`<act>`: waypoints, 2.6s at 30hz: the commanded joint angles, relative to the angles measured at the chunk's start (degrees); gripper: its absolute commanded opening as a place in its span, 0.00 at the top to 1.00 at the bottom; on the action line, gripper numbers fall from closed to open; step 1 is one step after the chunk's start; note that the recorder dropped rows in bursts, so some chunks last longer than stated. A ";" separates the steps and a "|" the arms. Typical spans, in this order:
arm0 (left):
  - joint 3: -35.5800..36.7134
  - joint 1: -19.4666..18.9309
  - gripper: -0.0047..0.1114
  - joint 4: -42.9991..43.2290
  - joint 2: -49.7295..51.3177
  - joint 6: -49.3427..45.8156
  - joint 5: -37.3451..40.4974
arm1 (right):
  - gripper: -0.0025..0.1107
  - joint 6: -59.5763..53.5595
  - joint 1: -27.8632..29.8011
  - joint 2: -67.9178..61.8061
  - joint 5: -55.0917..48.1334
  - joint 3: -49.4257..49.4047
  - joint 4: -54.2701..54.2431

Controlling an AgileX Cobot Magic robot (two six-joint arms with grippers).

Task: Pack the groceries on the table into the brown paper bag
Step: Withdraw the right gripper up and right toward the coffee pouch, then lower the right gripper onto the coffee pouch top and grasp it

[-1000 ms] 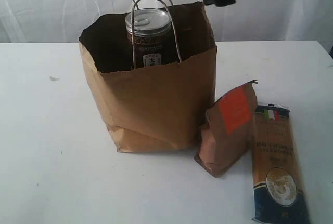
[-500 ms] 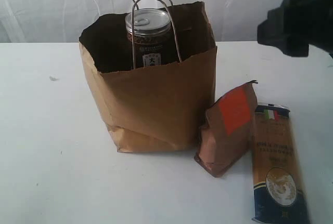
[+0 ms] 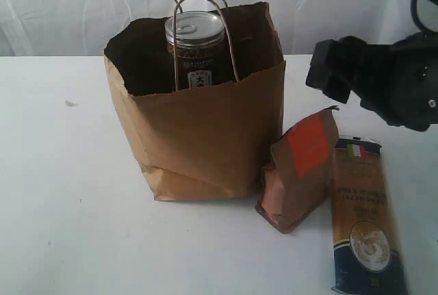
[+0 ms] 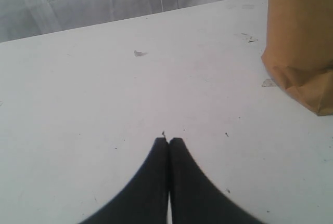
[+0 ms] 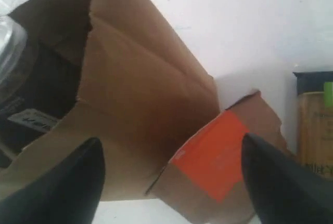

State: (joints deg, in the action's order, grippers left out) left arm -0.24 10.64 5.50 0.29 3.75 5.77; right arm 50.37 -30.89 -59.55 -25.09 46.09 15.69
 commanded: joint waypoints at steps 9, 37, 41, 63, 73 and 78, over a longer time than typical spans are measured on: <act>0.24 -0.18 0.96 -0.03 -0.29 0.07 -0.17 | 0.38 -7.25 8.46 -2.70 -5.80 -2.39 1.04; 0.24 -0.18 0.96 -0.03 -0.29 0.07 -0.17 | 0.38 -8.29 11.60 -7.97 12.26 -5.81 -22.07; 0.24 -0.18 0.96 -0.03 -0.29 0.07 -0.17 | 0.38 -8.40 9.53 -10.35 12.12 -2.89 -22.07; 0.24 -0.18 0.96 -0.03 -0.29 0.07 -0.17 | 0.40 -10.37 8.66 -22.67 9.61 -0.79 -22.69; 0.24 -0.18 0.96 -0.03 -0.29 0.07 -0.17 | 0.96 -11.78 8.66 -22.67 8.32 -0.79 -22.69; 0.24 -0.18 0.96 -0.03 -0.29 0.07 -0.17 | 0.98 -13.87 8.66 -22.67 7.46 -0.79 -22.80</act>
State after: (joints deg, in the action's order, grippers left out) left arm -0.24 10.64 5.50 0.29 3.75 5.77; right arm 38.63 -22.23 -82.02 -15.70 45.42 -7.59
